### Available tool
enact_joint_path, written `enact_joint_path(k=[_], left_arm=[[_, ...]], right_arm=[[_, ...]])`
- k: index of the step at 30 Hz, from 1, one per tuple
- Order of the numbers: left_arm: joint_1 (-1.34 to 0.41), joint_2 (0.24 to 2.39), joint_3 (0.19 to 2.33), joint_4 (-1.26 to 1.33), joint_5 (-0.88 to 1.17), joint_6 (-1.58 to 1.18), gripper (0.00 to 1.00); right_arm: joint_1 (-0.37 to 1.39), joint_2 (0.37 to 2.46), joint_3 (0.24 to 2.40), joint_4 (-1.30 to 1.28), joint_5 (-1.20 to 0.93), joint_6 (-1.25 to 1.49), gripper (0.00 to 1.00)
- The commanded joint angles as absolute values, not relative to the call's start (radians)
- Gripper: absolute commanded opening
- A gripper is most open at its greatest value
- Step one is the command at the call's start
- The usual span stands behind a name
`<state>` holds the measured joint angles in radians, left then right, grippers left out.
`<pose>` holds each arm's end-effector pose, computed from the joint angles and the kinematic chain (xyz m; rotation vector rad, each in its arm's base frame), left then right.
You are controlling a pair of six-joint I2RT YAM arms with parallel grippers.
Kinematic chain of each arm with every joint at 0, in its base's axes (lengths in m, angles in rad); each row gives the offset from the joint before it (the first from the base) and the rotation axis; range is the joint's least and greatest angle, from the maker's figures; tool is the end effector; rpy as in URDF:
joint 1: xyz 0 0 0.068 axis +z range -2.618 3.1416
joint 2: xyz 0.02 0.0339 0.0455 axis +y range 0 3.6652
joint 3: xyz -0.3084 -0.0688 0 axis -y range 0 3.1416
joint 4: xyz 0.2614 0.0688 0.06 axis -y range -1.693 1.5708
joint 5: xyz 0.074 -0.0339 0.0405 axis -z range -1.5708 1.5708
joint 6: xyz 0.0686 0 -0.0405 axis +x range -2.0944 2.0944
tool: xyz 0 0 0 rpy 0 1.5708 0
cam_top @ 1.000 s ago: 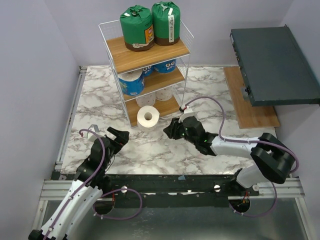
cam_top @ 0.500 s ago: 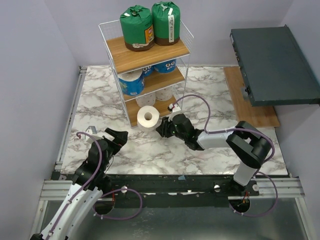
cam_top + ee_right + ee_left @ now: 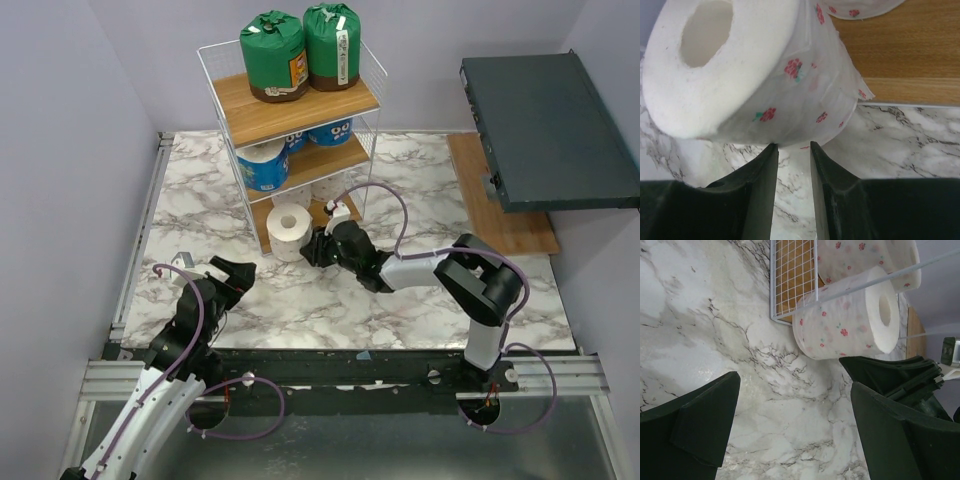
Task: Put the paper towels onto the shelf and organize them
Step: Place the paper towel on the shelf.
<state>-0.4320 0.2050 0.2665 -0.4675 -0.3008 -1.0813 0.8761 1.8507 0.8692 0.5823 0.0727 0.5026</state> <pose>0.1025 -0.0249 0.1971 -0.8327 1.8441 -0.6884 0.2801 0.3284 0.1706 -0.3341 2.0364 0.8127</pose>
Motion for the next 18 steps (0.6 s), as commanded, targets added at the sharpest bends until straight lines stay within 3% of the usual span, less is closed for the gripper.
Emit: enact_joint_path(k=[1,18], left_arm=[[-0.426,0.199,0.249,-0.484,-0.318,-1.065,0.96],[-0.426,0.185,0.237,-0.494,-0.314,-1.068,0.96]], right_arm=[[0.881,1.894,0.934,0.594,0.069,0.511,0.36],[0.882,2.004,1.062,0.589,0.038,0.538,0.36]])
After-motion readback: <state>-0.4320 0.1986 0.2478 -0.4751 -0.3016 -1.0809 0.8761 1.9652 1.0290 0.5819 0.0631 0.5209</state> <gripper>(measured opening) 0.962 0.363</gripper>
